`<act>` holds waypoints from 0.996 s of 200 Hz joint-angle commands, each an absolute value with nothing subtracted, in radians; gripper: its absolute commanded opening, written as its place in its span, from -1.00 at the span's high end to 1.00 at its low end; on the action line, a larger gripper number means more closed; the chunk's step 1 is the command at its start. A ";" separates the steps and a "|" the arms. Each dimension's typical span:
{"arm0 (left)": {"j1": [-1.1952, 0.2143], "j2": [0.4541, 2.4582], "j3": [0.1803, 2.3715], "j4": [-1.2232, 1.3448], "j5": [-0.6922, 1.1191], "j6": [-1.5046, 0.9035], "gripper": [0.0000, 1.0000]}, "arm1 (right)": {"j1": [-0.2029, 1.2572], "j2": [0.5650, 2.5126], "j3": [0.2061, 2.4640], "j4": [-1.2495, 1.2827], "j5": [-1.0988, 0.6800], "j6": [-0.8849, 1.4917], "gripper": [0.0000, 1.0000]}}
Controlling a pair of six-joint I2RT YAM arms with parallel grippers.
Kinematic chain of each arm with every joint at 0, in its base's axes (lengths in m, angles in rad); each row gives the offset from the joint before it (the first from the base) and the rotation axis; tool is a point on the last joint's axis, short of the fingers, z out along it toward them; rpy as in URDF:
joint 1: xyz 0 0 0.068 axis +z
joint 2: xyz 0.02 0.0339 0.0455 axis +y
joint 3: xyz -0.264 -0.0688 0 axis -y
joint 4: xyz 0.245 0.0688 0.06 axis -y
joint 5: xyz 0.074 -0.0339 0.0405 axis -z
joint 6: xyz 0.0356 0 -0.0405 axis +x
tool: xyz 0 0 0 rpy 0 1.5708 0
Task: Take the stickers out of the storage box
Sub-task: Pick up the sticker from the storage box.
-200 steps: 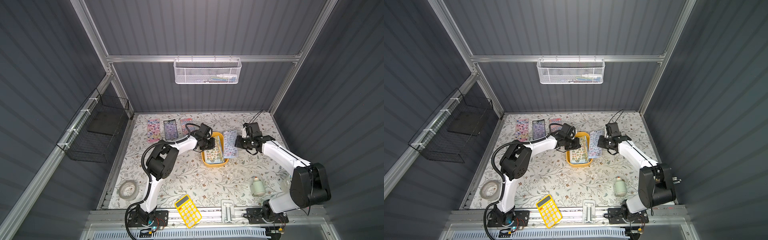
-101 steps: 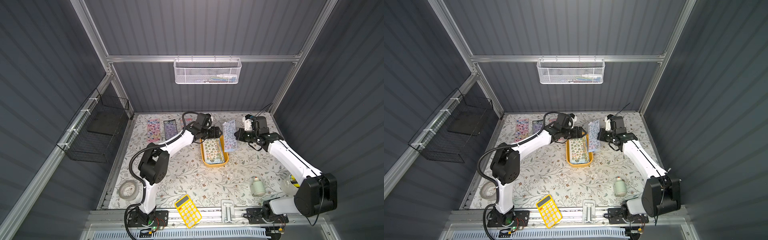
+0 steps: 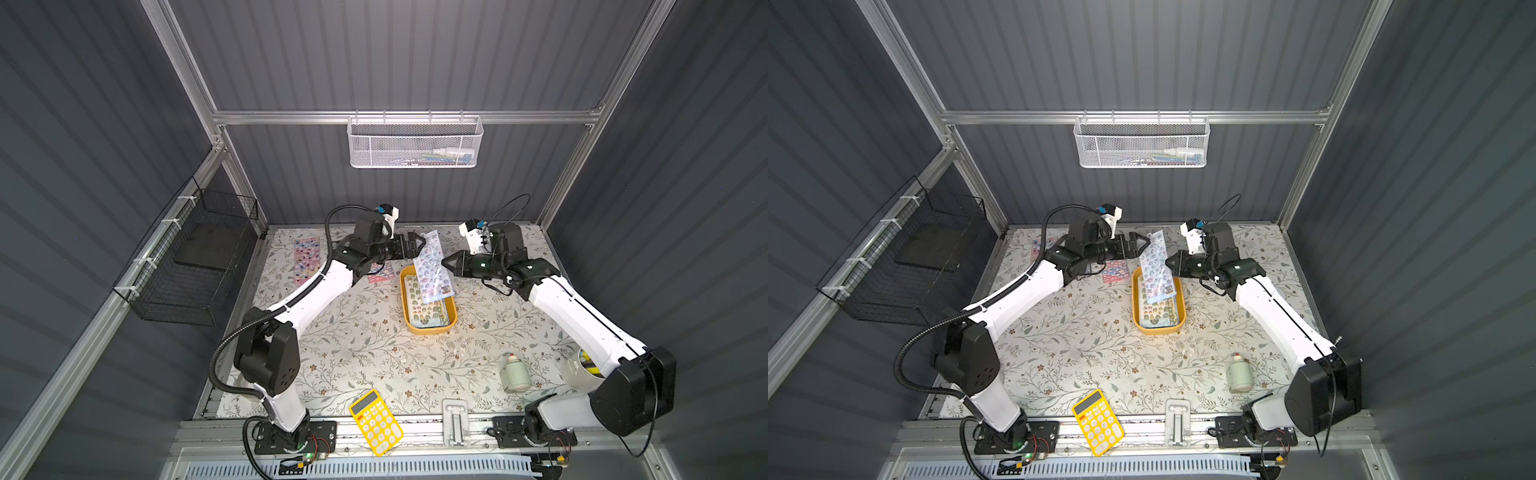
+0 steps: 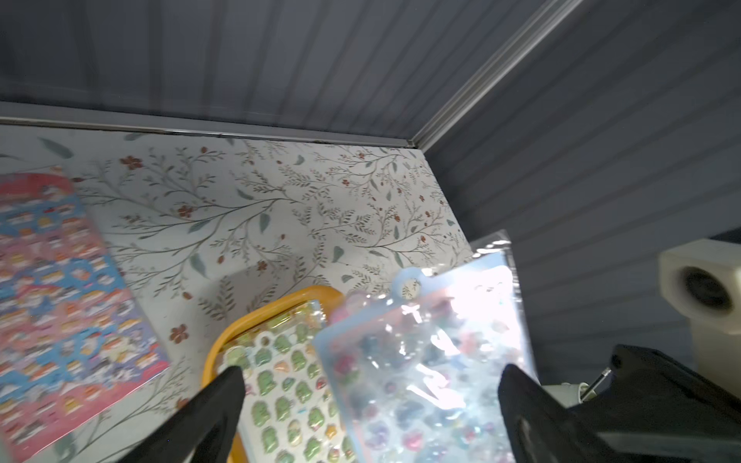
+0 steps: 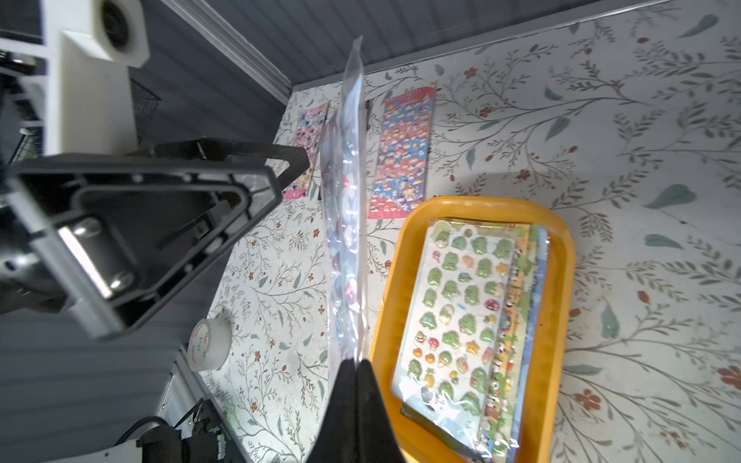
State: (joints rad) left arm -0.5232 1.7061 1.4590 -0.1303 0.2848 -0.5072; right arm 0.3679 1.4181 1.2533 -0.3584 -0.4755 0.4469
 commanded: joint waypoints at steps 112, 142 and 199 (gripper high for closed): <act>-0.464 1.715 1.320 0.158 0.672 -0.638 -0.34 | 0.336 1.528 1.258 -0.077 -0.633 0.670 1.00; -0.465 1.743 1.350 0.186 0.710 -0.671 0.40 | 0.337 1.566 1.273 -0.042 -0.640 0.697 1.00; -0.461 1.738 1.378 0.081 0.649 -0.634 1.00 | 0.345 1.606 1.291 -0.033 -0.632 0.704 0.63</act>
State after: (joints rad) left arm -0.4583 1.7462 1.3411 0.1272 0.6552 -0.6632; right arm 0.3336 1.6024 1.2575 -0.0616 -0.6178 0.7025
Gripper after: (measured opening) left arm 0.056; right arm 0.137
